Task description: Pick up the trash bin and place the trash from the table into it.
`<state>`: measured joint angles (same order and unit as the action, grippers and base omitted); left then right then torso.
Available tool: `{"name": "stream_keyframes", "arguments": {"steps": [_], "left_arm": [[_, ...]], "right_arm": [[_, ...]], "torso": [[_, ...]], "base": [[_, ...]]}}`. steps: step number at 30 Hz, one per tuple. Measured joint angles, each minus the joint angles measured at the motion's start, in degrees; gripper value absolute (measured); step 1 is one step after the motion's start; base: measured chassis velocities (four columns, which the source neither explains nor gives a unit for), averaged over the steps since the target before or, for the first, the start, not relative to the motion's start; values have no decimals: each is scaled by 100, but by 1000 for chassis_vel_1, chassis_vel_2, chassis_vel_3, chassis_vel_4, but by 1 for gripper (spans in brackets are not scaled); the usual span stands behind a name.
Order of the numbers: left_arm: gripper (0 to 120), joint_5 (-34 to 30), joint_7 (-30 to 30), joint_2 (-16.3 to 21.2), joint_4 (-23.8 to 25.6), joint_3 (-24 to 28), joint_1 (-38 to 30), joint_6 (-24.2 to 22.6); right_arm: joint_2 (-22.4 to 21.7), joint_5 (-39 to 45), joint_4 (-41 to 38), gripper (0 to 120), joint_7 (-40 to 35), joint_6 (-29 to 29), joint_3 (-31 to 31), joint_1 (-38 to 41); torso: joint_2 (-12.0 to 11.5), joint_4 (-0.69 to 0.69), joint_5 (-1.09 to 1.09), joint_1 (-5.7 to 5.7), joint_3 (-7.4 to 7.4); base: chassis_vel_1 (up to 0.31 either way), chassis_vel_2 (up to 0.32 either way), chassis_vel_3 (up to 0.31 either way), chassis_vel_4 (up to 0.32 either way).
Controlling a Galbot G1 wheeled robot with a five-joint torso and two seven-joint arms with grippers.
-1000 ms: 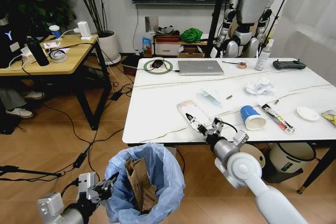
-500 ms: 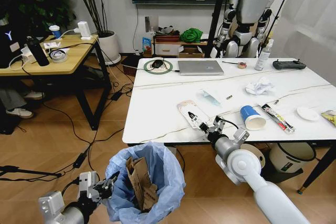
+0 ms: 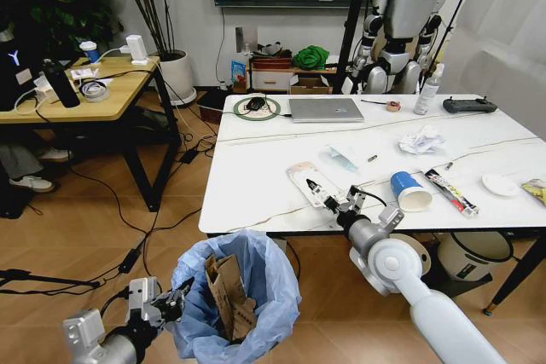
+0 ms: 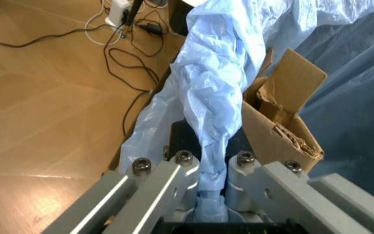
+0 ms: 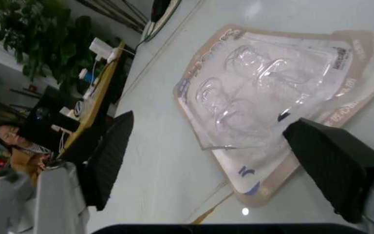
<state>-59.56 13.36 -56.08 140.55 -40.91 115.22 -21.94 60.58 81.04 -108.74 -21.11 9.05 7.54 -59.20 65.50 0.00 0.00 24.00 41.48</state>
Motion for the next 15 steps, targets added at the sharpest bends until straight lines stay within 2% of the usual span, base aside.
{"name": "stream_keyframes", "arguments": {"steps": [3,6,11,13,15], "left_arm": [[0,2,0,-16,2,-1,6,2],[0,3,0,-22,4,-1,7,2],[0,26,-1,-52,12,4,11,4],[0,28,-1,-53,14,4,12,5],[0,32,-1,-56,17,3,12,5]], "right_arm": [[-19,8,22,70,-7,0,-11,6],[-27,10,28,67,-8,0,-12,6],[-71,15,42,41,-8,7,-9,-19],[-83,15,42,37,-6,7,-1,-20],[-104,15,35,27,-1,8,13,-32]], "torso": [[0,0,0,0,0],[0,0,1,0,0],[-1,0,2,0,1],[0,1,1,0,1],[-1,0,1,0,1]], "base": [[0,0,0,0],[0,0,0,0],[0,0,0,0],[0,0,0,0],[0,0,0,0]]}}
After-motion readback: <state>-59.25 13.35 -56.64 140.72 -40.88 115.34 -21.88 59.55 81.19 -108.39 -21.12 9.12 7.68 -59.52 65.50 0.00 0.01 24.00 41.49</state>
